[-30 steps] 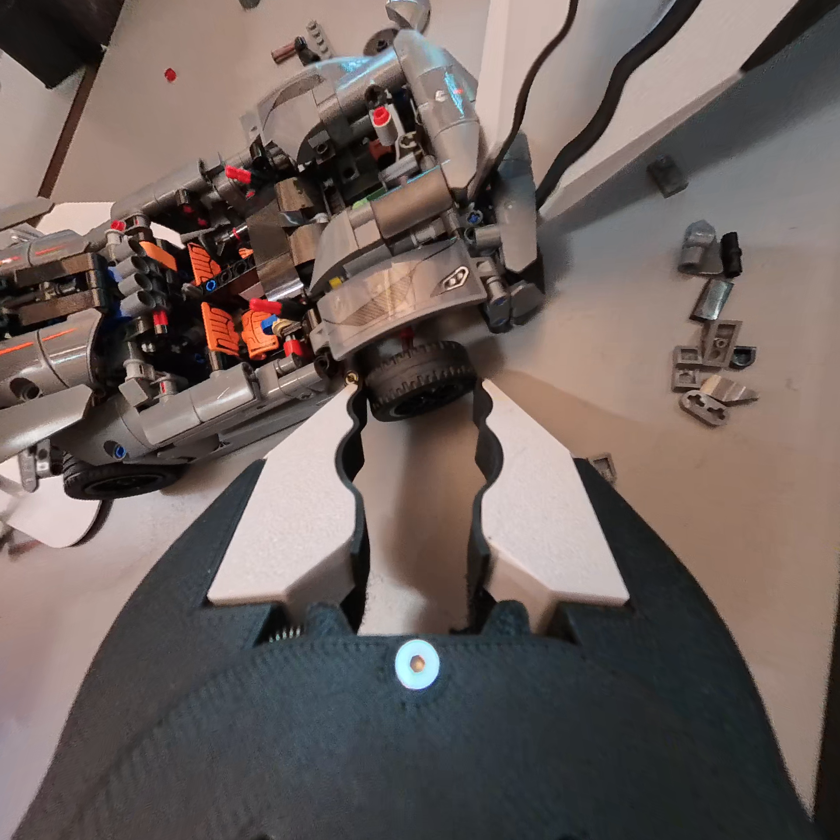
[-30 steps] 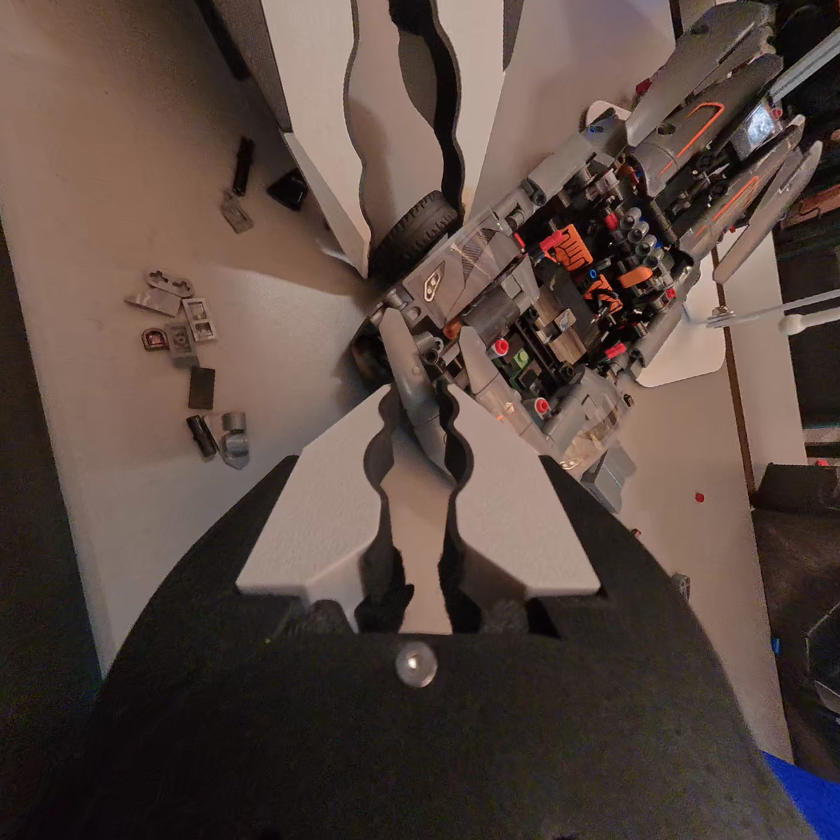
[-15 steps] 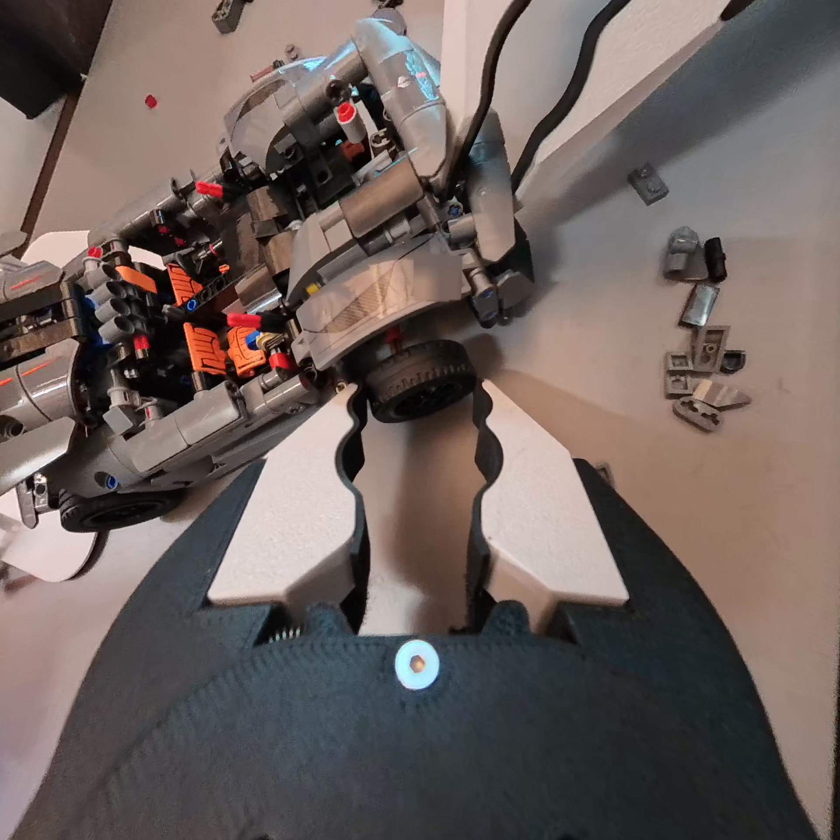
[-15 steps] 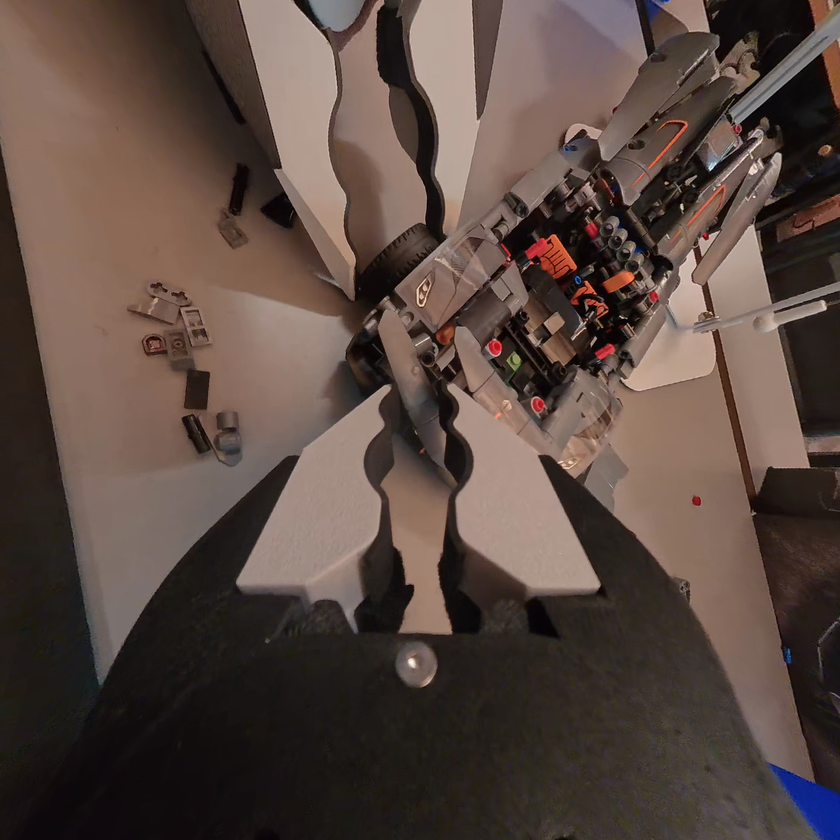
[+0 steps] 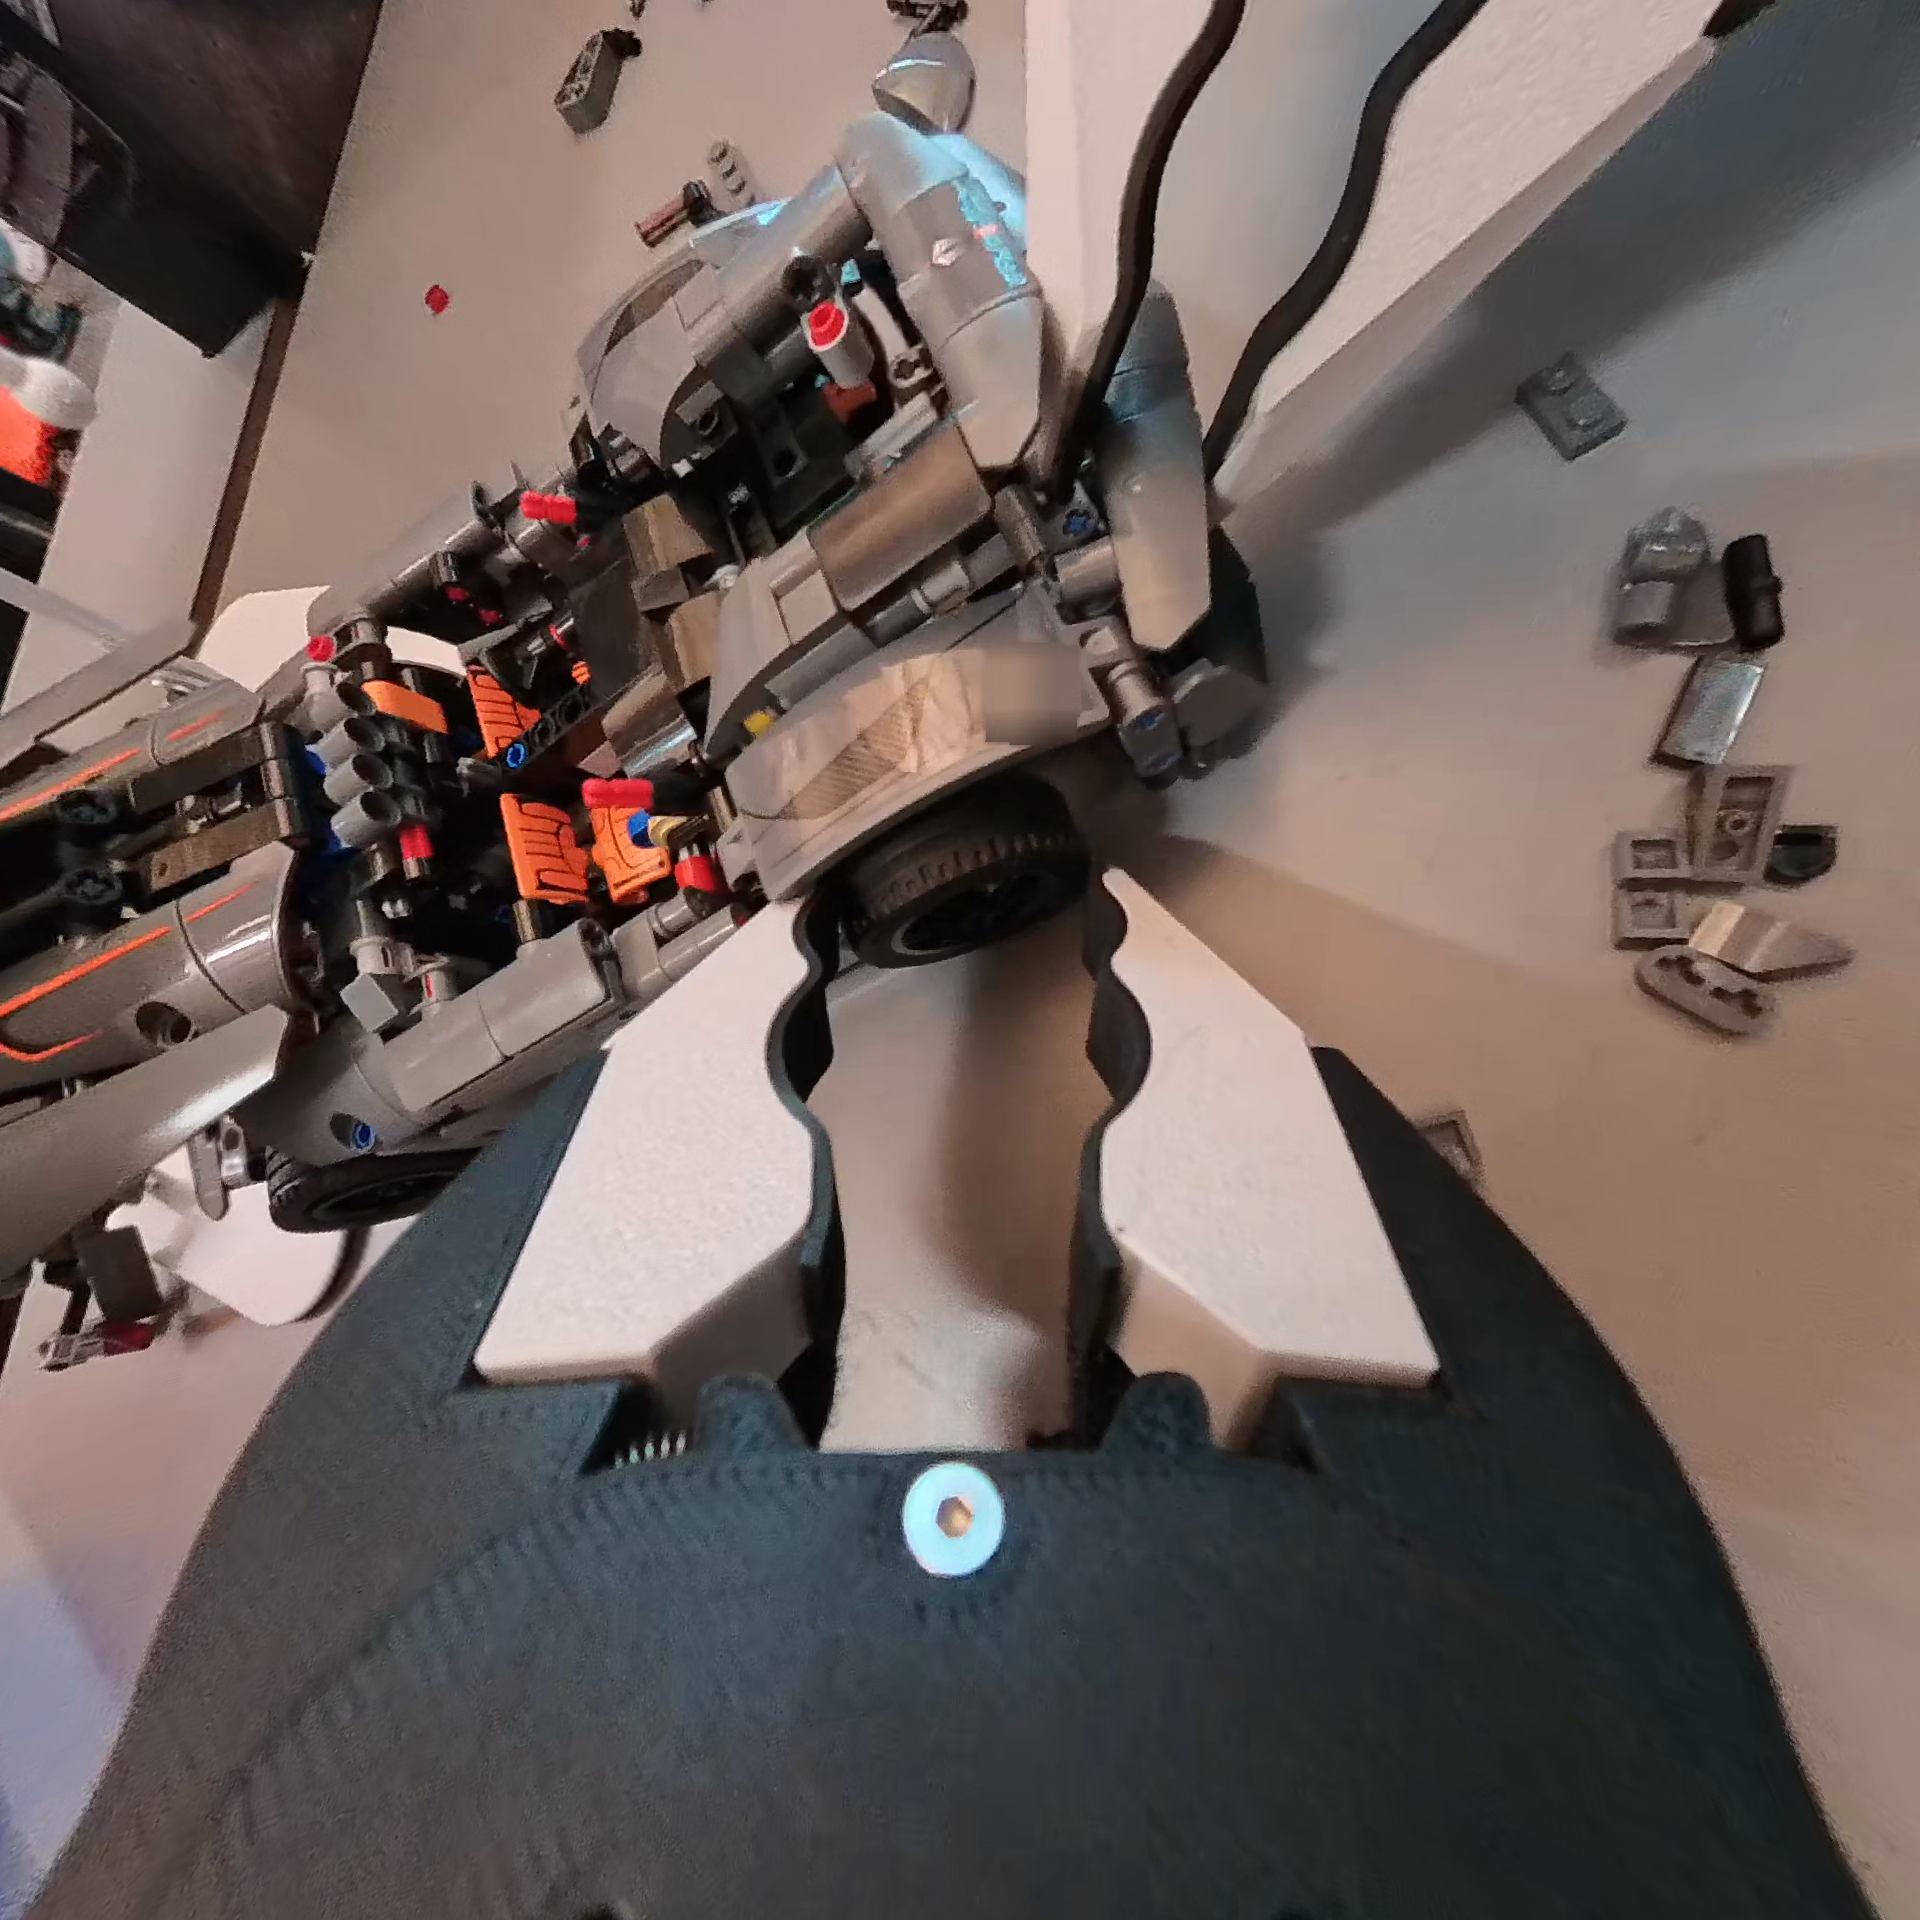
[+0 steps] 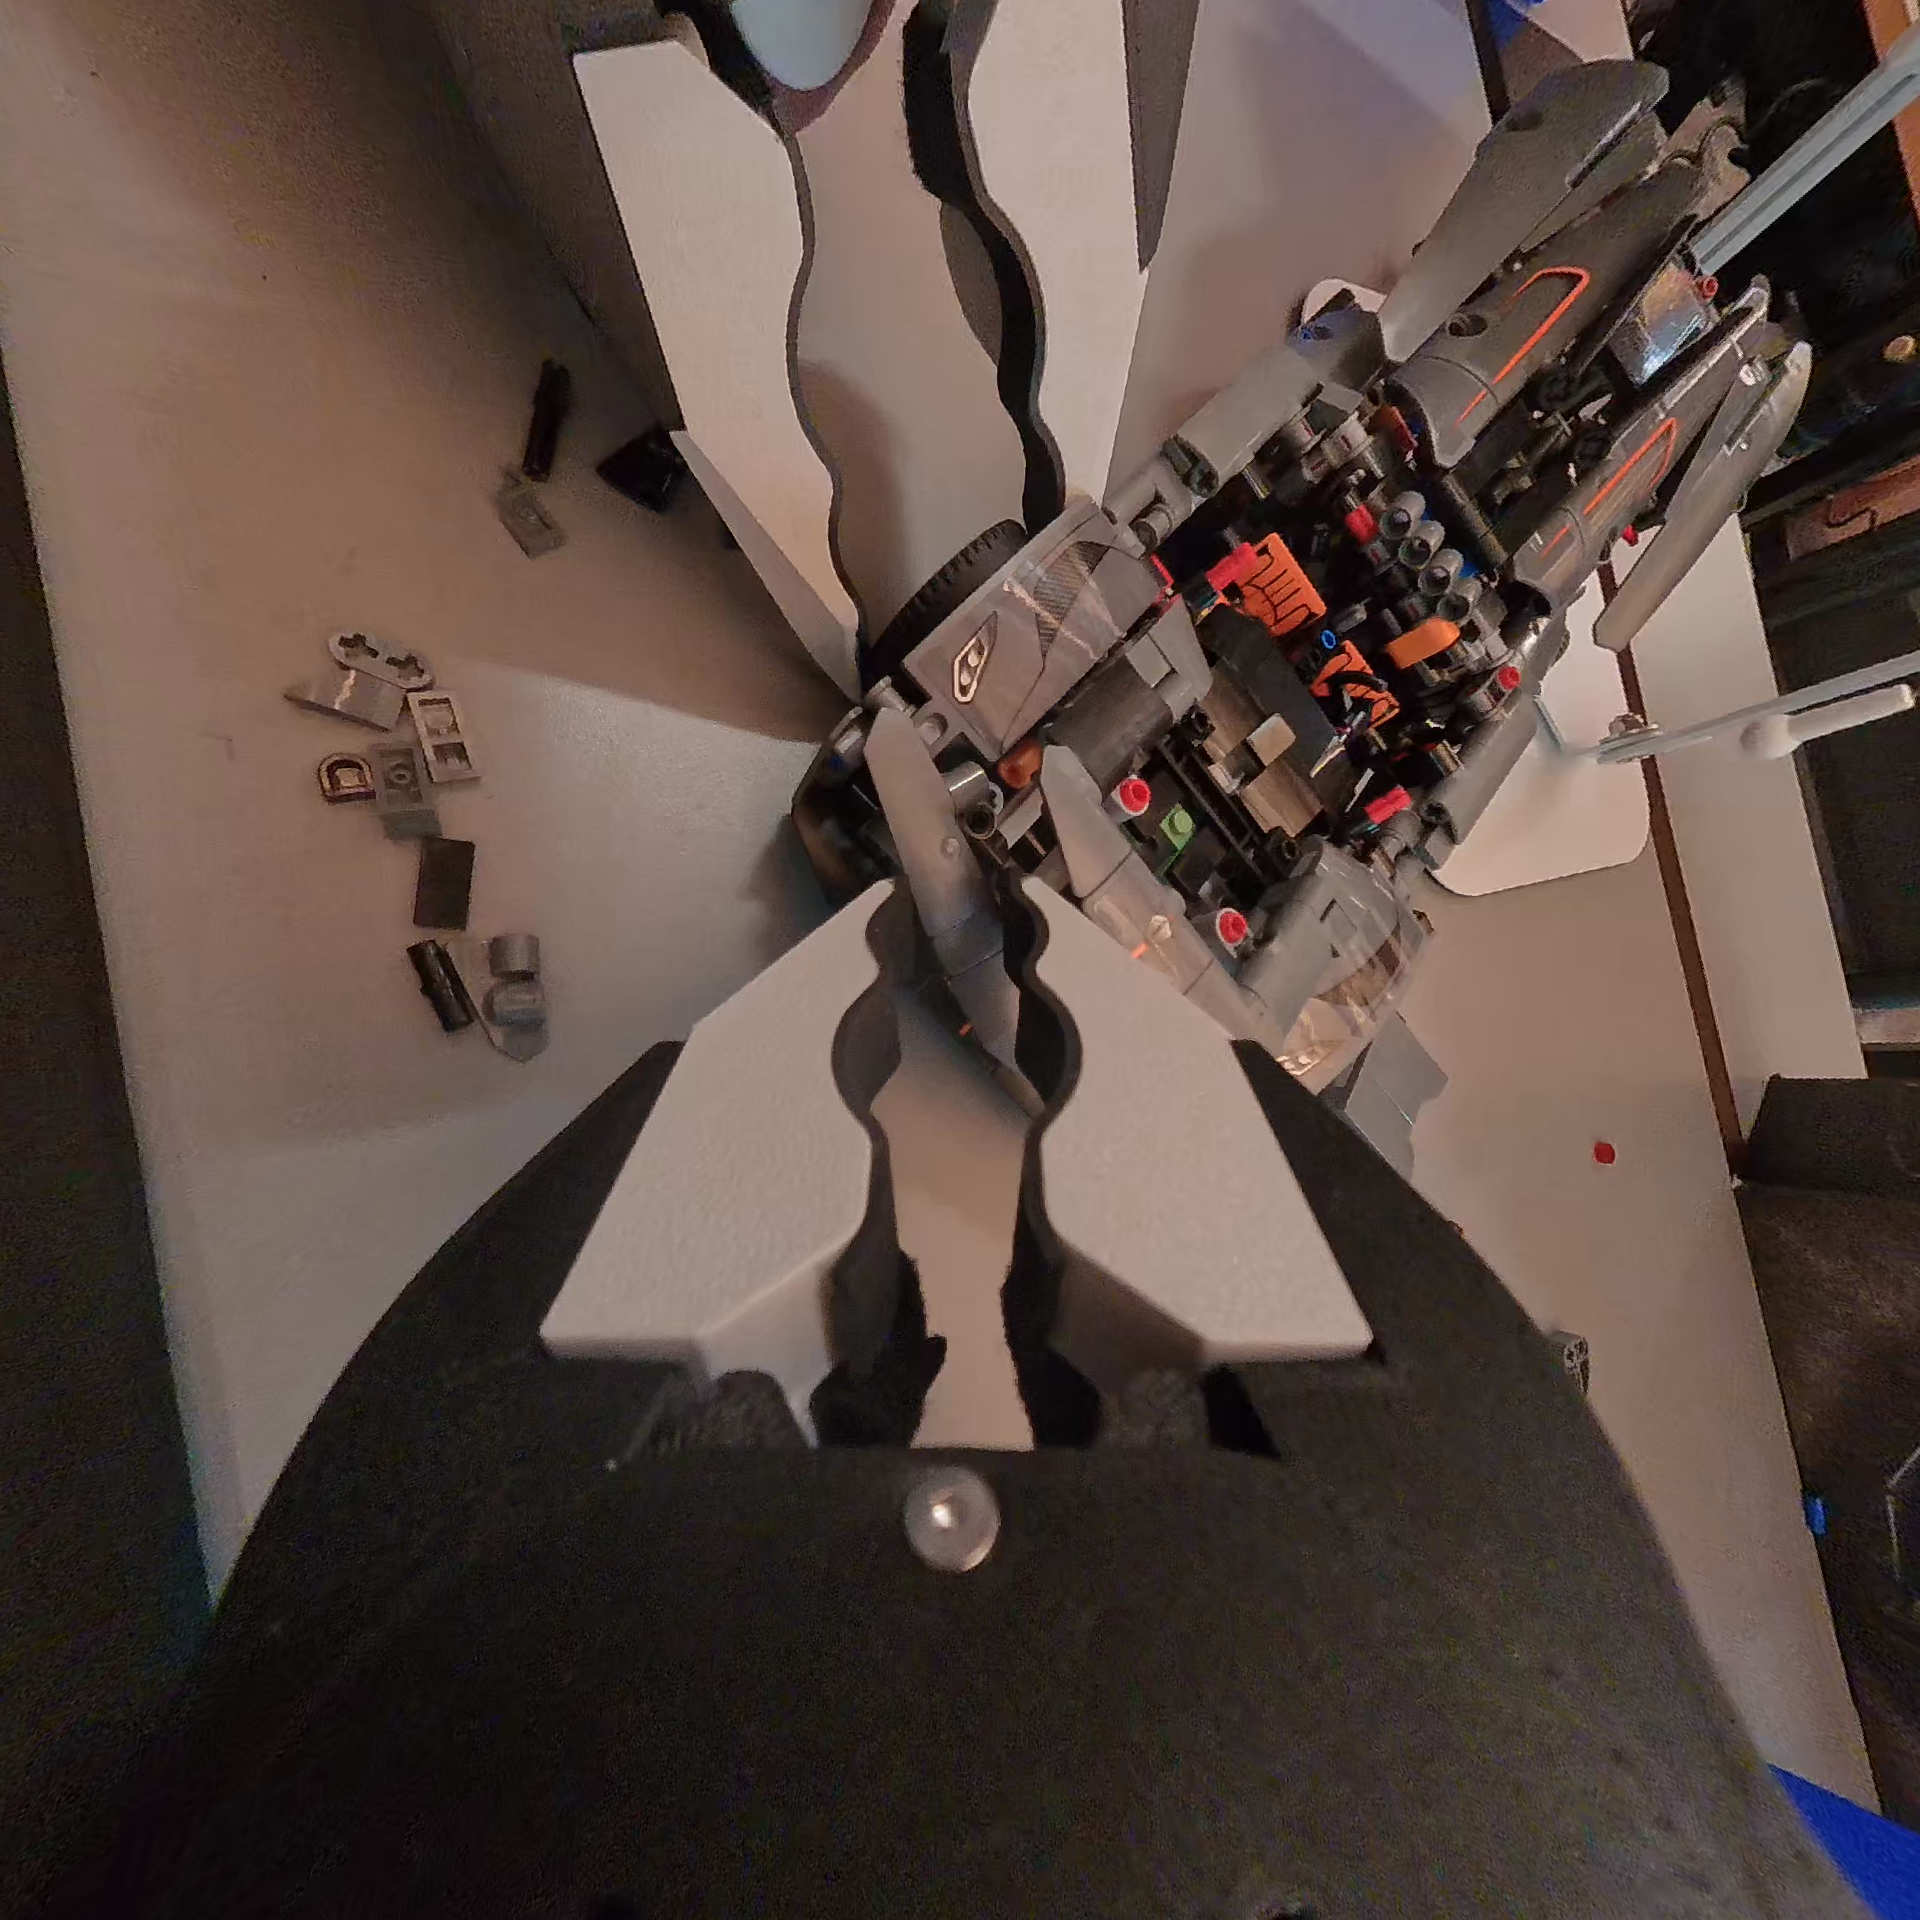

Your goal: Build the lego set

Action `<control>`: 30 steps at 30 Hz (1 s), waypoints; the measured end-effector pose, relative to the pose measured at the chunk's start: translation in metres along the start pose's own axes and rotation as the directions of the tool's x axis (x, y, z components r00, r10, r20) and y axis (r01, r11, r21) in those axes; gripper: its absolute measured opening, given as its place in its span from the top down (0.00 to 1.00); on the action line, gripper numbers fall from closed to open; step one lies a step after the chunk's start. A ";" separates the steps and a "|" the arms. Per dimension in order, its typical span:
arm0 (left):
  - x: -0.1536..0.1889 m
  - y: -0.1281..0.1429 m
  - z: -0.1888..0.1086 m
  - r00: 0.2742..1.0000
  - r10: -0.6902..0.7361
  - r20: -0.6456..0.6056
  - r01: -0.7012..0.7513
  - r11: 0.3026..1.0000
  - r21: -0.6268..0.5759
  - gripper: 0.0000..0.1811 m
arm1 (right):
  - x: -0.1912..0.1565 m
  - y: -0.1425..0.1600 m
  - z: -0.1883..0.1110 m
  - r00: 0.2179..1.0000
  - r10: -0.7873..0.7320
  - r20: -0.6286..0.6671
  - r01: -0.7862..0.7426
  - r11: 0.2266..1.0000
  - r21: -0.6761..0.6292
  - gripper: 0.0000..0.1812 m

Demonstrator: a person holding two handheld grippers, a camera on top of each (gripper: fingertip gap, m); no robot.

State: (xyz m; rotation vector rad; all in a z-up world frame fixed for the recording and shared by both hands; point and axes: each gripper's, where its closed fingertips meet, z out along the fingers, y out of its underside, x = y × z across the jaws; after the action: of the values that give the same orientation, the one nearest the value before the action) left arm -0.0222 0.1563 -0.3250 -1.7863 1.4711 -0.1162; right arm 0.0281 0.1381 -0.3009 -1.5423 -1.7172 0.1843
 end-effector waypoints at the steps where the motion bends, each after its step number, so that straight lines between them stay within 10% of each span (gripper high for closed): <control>1: 0.000 0.000 0.000 1.000 0.000 0.000 0.000 1.000 -0.003 0.76 | 0.000 0.000 0.000 1.000 0.000 0.000 0.000 1.000 -0.001 0.92; 21: 0.005 0.002 -0.009 0.999 -0.021 0.025 0.022 0.999 -0.030 0.69 | 0.002 0.002 0.002 1.000 0.010 0.000 -0.010 1.000 0.005 0.92; 30: -0.006 0.003 -0.003 0.996 0.007 0.094 -0.004 0.999 -0.034 0.82 | 0.002 0.002 0.002 1.000 0.013 -0.001 -0.013 1.000 0.009 0.92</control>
State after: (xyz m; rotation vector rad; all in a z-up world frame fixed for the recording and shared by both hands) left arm -0.0280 0.1596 -0.3220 -1.7897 1.4183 -0.0042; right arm 0.0284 0.1413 -0.3018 -1.5470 -1.7035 0.1979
